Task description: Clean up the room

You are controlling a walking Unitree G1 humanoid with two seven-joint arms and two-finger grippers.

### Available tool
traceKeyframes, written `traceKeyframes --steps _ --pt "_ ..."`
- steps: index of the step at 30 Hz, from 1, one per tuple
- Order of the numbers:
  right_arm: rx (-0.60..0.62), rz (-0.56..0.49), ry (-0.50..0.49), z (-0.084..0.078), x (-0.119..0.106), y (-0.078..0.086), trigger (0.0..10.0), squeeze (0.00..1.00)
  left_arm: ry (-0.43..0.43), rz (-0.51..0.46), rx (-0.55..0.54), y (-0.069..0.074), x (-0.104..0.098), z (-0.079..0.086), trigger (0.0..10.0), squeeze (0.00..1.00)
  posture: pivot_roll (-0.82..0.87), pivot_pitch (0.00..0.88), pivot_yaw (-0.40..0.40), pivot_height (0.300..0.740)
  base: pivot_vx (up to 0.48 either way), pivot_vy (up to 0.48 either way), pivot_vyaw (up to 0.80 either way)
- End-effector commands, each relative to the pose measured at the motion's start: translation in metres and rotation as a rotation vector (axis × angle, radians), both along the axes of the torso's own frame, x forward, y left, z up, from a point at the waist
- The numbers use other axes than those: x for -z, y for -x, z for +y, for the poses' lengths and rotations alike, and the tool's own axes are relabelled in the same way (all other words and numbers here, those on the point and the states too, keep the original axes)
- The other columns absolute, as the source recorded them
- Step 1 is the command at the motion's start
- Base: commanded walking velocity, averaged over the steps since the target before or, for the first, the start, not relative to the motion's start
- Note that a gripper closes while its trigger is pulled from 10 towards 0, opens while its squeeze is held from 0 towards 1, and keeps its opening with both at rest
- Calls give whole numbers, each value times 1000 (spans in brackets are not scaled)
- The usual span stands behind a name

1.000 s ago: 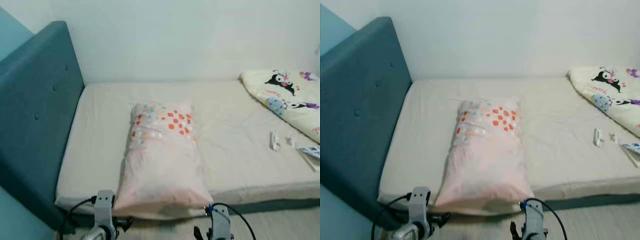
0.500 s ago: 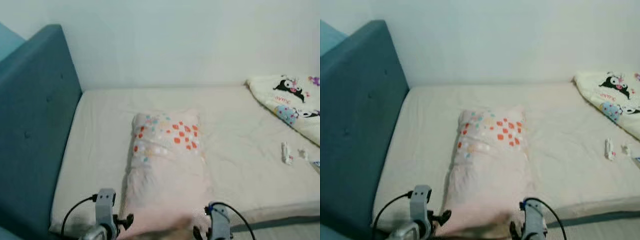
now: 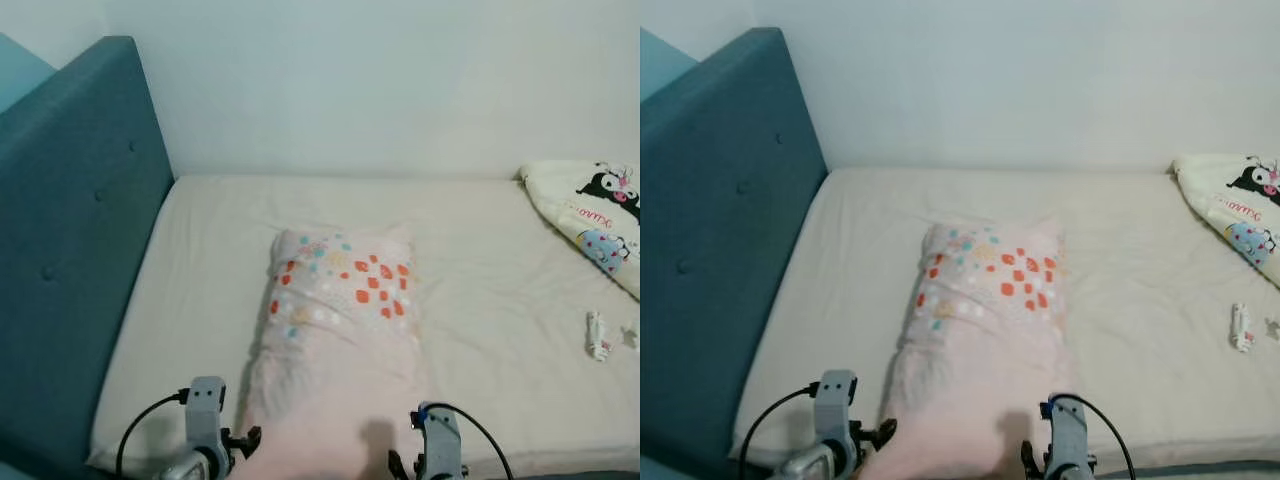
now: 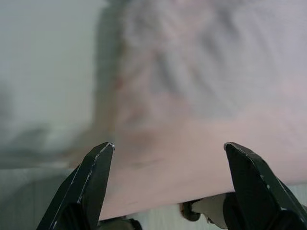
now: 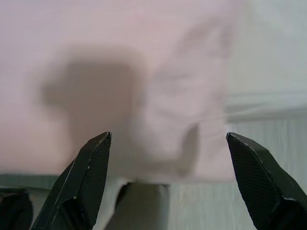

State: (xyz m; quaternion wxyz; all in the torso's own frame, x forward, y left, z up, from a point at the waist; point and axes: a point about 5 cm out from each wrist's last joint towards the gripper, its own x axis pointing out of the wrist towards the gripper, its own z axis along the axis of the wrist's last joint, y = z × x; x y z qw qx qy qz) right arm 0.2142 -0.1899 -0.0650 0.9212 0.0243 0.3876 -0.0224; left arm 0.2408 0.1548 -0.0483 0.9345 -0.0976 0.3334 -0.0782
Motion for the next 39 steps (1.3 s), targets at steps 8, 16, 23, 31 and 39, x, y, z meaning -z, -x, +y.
traceKeyframes --steps 8,16,23,31,39 --pt "19 34 -5 -3 5 9 10000 0 29 12 -39 2 2 0 10000 0 -25 83 -13 740 0 0 0" --pt "17 36 -7 -2 5 9 10000 0 36 -4 -48 -3 -2 0 10000 0 -27 82 -12 740 0 -117 0" --pt "38 32 -5 -5 5 8 10000 0 46 -44 -117 -15 -11 5 10000 0 -28 86 -12 740 0 -264 0" --pt "79 -20 10 -18 -5 -3 10000 0 165 -222 -231 -52 -46 19 10000 0 -33 92 -15 740 0 0 0" --pt "66 -96 23 -20 -18 -21 10000 0 149 -315 -202 -67 -65 26 10000 1000 -49 90 -13 740 0 0 0"
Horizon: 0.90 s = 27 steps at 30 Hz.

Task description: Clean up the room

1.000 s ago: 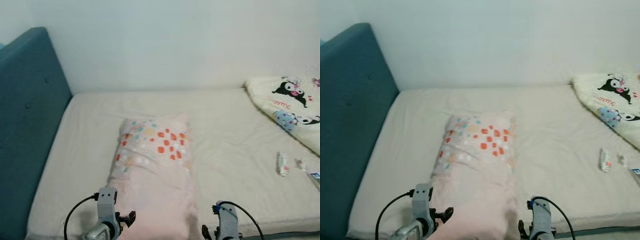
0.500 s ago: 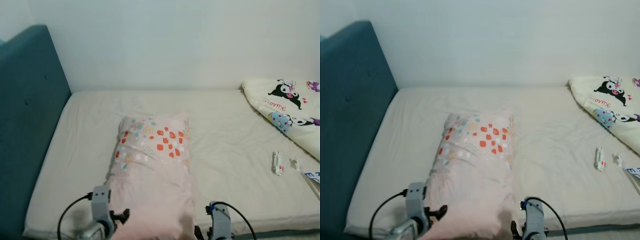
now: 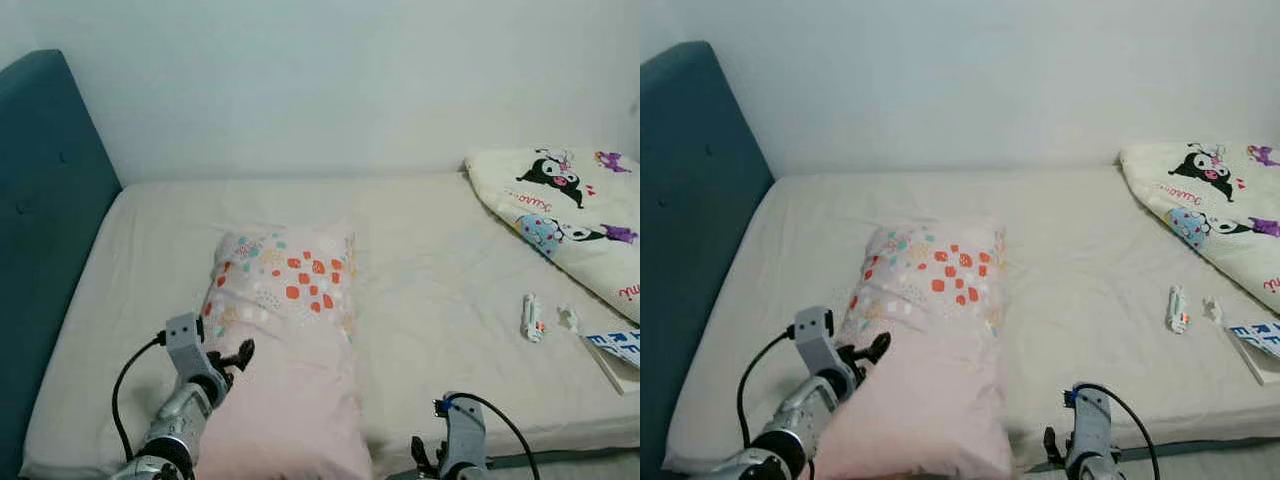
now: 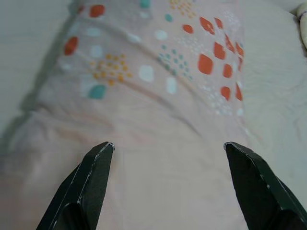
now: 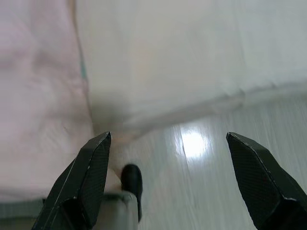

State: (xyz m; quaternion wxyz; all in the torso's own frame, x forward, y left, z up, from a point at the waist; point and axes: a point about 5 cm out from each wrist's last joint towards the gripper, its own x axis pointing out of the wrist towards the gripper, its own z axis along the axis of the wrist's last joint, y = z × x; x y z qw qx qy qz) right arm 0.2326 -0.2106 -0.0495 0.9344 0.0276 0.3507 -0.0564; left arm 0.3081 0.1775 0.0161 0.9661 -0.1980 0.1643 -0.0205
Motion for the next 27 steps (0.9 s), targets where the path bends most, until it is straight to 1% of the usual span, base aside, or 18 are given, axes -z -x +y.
traceKeyframes --steps 1,5,6,11,14,15,19,23,24,27 --pt "0 -20 1 1 -2 -3 10000 0 -24 0 9 0 0 3 10000 1000 -49 90 -13 740 0 0 0" --pt "-15 -64 -5 3 -10 -14 10000 0 -77 11 16 2 2 6 10000 1000 -59 81 -16 740 0 0 0" --pt "-15 -64 -5 3 -10 -14 10000 0 -77 11 16 2 2 6 10000 1000 -59 81 -16 740 0 0 0" --pt "-33 -70 16 4 -13 -19 10000 0 -170 26 22 5 4 9 10000 1000 -64 77 -22 740 0 0 0" --pt "-31 -79 27 2 -16 -22 10000 0 -165 29 15 5 4 10 10000 1000 -65 77 -22 740 0 0 0" --pt "-18 -85 30 0 -18 -25 10000 0 -162 29 19 5 4 10 10000 0 -67 80 -20 740 0 0 0" --pt "-5 -69 37 -2 -20 -28 10000 0 -161 26 29 4 4 9 10000 0 -67 82 -19 740 0 0 0" --pt "-5 -63 31 -1 -20 -29 10000 0 -151 20 39 3 3 7 10000 0 -67 86 -18 725 0 0 0" --pt "-6 -69 28 0 -21 -30 10000 0 -151 17 48 2 2 5 10000 0 -66 87 -17 715 0 0 0" --pt "-7 -70 28 0 -22 -30 10000 0 -151 16 49 2 2 4 10000 0 -66 88 -18 710 0 0 0"
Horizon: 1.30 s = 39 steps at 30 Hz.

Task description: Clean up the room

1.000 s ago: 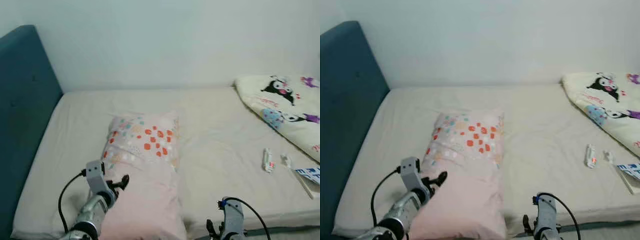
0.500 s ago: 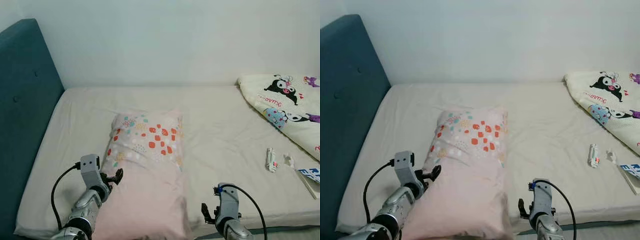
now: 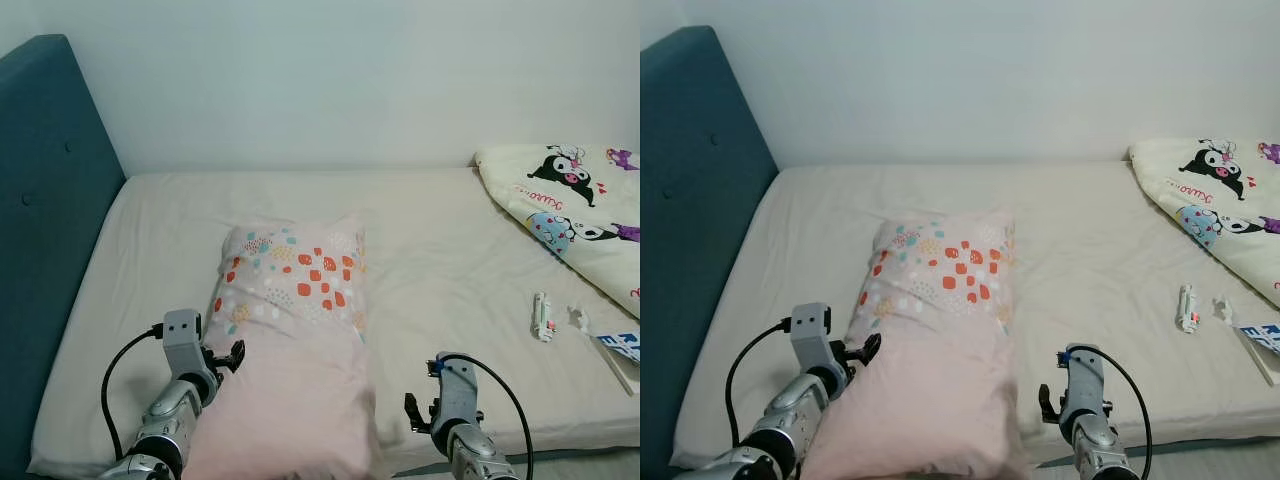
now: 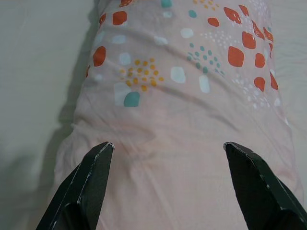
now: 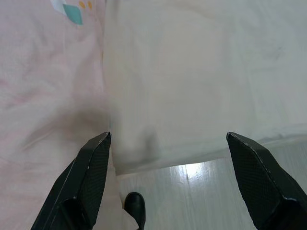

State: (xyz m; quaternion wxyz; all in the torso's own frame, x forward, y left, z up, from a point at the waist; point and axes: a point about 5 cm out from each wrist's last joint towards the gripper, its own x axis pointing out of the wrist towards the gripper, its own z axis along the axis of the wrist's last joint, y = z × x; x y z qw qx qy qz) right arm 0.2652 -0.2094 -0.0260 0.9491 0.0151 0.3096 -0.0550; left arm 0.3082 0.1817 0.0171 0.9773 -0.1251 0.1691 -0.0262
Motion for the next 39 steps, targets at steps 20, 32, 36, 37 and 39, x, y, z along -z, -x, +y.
traceKeyframes --steps 20,32,36,37,39 --pt "53 -65 -50 -5 -12 -13 10000 0 44 -5 38 -2 0 -13 10000 0 -69 85 -15 620 0 0 0" --pt "42 -120 -137 1 -17 -17 10000 0 237 -121 2 -23 -27 -20 10000 0 -79 90 -5 555 0 0 0" --pt "37 -129 -167 5 -16 -17 10000 0 334 -208 -14 -36 -47 -19 10000 0 -81 93 -2 535 0 0 0" --pt "36 -130 -176 6 -16 -16 10000 0 374 -238 -16 -41 -54 -19 10000 0 -82 96 2 530 0 0 0" --pt "34 -130 -184 8 -14 -15 10000 0 486 -298 -2 -51 -71 -20 10000 0 -82 97 5 515 0 0 0"
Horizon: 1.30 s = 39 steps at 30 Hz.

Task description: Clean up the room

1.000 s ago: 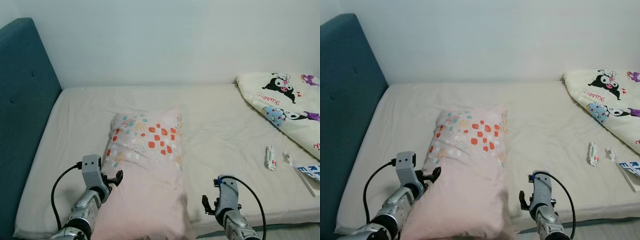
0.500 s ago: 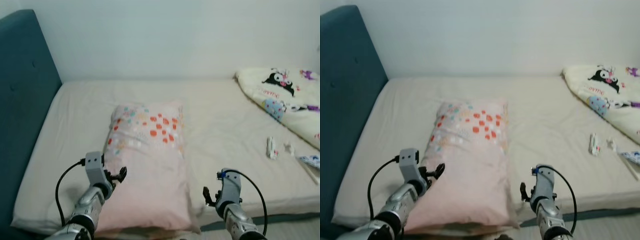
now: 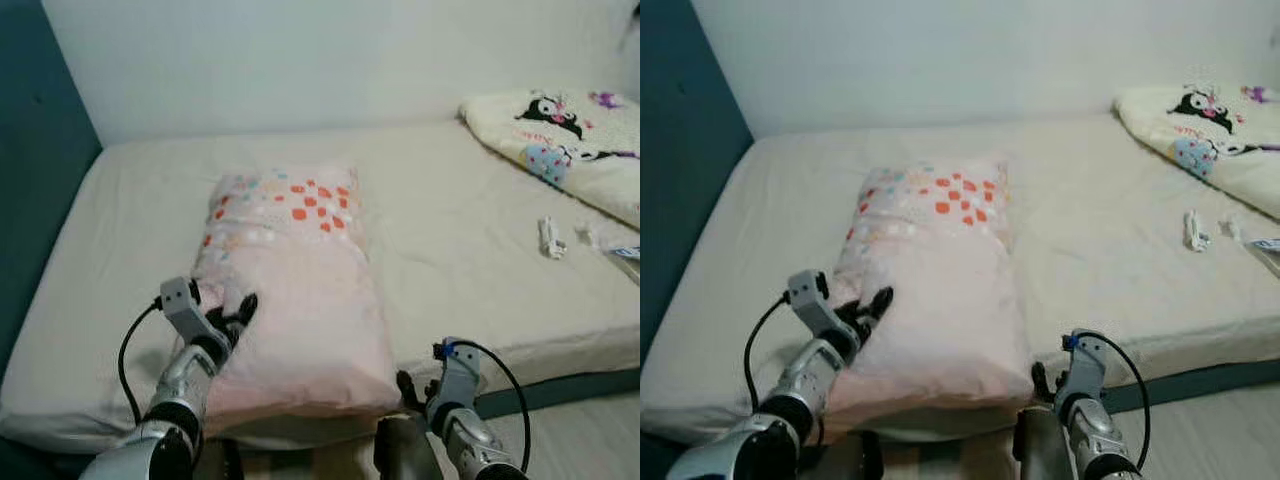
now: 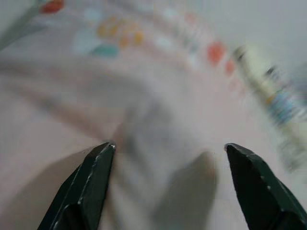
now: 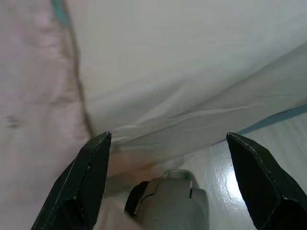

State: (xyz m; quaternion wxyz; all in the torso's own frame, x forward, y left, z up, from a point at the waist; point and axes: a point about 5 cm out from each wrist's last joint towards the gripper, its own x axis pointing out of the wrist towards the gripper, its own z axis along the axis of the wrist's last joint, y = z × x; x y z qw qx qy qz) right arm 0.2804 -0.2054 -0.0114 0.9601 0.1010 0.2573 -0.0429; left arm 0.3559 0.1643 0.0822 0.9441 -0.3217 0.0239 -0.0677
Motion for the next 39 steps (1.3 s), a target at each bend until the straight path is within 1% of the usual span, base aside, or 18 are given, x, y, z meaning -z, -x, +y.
traceKeyframes --steps 1,3,7,9,10,11,13,14,15,16,18,20,22,23,26,30,33,39 --pt "3 -15 -20 4 0 0 10000 0 64 -27 22 -3 -6 -3 10000 0 -82 97 5 515 0 0 0" --pt "1 -11 -26 5 2 2 10000 0 146 -59 70 -9 -16 -8 10000 0 -80 105 8 500 0 0 0" --pt "-2 -11 -32 6 2 2 10000 0 140 -64 114 -9 -17 -11 10000 0 -82 108 11 490 0 0 0" --pt "-11 -16 -43 9 3 3 10000 0 74 -13 108 -3 -5 -4 10000 0 -93 113 14 480 0 0 0" --pt "-20 -23 -50 10 3 3 10000 0 -27 30 75 3 5 7 10000 0 -102 114 14 470 0 0 0" --pt "-20 -23 -50 10 3 3 10000 0 -27 30 75 3 5 7 10000 0 -102 114 14 470 0 0 0" --pt "-26 -31 -54 10 2 3 10000 0 -170 68 25 7 11 21 10000 0 -108 115 13 460 0 0 0" --pt "-26 -31 -54 10 2 3 10000 0 -170 68 25 7 11 21 10000 0 -108 115 13 460 0 0 0" --pt "-28 -33 -55 10 2 3 10000 0 -231 88 -4 9 12 27 10000 0 -109 115 13 455 0 0 0" --pt "-34 -41 -59 8 1 3 10000 0 -314 107 -111 11 9 52 10000 0 -119 116 10 445 0 0 0" --pt "-37 -44 -60 8 1 3 10000 0 -333 103 -138 11 6 60 10000 0 -119 116 10 440 0 0 0" --pt "-42 -47 -61 7 1 4 10000 0 -307 75 -205 8 -5 75 10000 0 -119 116 9 430 0 0 0" --pt "-43 -47 -61 7 1 4 10000 0 -295 69 -218 7 -7 77 10000 0 -119 116 9 425 0 0 0" --pt "-48 -47 -61 7 1 4 10000 0 -311 14 -245 2 -24 86 10000 0 -119 113 5 415 0 0 0" --pt "-53 -47 -61 8 1 3 10000 0 -341 -3 -244 0 -30 90 10000 0 -119 112 6 405 0 0 0" --pt "-57 -48 -59 9 1 3 10000 0 -314 17 -211 2 -22 87 10000 0 -124 116 10 390 0 0 0" --pt "-53 -47 -61 8 1 4 10000 0 -208 54 -108 9 -4 74 10000 0 -123 121 8 375 0 0 0" --pt "-53 -45 -58 7 2 5 10000 0 -259 148 -69 22 19 72 10000 0 -131 123 3 355 0 0 0"
